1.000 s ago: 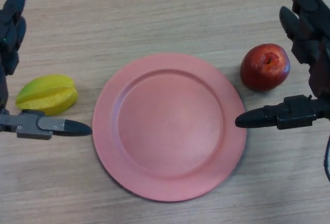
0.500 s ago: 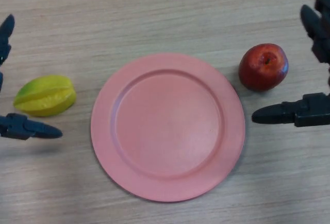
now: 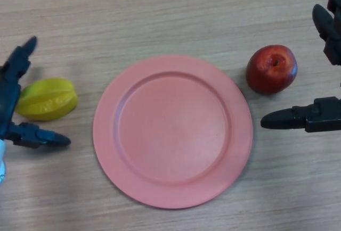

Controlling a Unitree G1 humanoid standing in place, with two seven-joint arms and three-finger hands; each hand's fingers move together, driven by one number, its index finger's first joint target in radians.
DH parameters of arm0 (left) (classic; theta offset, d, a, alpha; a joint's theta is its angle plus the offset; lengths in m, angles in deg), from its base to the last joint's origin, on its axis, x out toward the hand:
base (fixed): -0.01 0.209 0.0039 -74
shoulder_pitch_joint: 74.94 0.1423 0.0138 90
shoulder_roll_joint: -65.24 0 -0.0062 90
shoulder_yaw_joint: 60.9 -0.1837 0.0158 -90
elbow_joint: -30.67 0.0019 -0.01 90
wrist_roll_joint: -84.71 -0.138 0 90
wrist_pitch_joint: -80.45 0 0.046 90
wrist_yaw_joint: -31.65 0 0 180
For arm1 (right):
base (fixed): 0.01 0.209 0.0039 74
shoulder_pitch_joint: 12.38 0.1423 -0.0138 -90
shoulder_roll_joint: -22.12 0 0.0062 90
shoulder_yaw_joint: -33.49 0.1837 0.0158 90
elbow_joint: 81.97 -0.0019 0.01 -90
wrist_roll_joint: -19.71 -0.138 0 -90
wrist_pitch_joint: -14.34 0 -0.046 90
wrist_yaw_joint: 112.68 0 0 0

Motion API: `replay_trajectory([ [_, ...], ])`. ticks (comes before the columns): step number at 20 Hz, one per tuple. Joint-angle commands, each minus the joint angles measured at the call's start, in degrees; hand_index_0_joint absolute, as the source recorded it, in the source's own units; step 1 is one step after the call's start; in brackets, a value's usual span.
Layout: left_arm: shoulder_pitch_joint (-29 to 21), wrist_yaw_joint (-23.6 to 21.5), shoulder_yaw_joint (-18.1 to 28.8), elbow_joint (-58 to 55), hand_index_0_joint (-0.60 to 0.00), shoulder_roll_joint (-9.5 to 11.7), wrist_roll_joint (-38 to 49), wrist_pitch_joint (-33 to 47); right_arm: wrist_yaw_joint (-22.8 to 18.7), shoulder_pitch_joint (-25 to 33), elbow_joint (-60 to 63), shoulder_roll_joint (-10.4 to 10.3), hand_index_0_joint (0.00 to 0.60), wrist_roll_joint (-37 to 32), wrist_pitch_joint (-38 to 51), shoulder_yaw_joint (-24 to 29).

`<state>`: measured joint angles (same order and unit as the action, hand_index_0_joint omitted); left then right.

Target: Pick up the yellow starfruit and place it on the plate

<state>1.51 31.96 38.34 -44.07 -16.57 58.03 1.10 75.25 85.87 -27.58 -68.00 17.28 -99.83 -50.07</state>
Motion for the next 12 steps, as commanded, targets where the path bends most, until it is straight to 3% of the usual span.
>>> replay_trajectory([
  [1, -0.63, -5.51, 2.37, -0.08, -0.600, 4.04, -5.00, 6.75, -0.88, 1.87, -4.13, 2.56, 0.000, 0.92, 4.56, 4.09],
  [5, 0.44, -3.04, 2.27, 0.00, -0.600, 3.79, -4.73, 4.78, -1.00, 2.18, -3.13, 2.77, 0.000, 2.77, 5.56, 3.70],
  [8, 0.00, -8.38, 4.01, -2.29, -0.600, 4.61, -6.12, 6.68, -1.05, 2.01, -3.33, 2.40, 0.000, 3.42, 5.66, 3.32],
  [9, -0.15, -8.75, 4.28, -2.89, -0.550, 4.85, -5.77, 7.21, -1.01, 1.98, -3.43, 2.39, 0.000, 3.54, 5.57, 3.27],
  [10, -0.10, -8.73, 4.58, -3.87, -0.400, 4.81, -5.12, 7.30, -0.94, 2.01, -3.56, 2.35, 0.000, 3.40, 5.34, 3.27],
  [11, 0.11, -8.81, 4.95, -5.93, -0.399, 4.69, -4.54, 7.22, -0.86, 2.03, -3.78, 2.30, 0.000, 3.15, 5.02, 3.30],
  [12, 0.87, -7.64, 5.72, -12.54, -0.549, 4.20, -3.06, 6.36, -0.74, 2.08, -4.30, 2.20, 0.000, 2.48, 4.24, 3.39],
])
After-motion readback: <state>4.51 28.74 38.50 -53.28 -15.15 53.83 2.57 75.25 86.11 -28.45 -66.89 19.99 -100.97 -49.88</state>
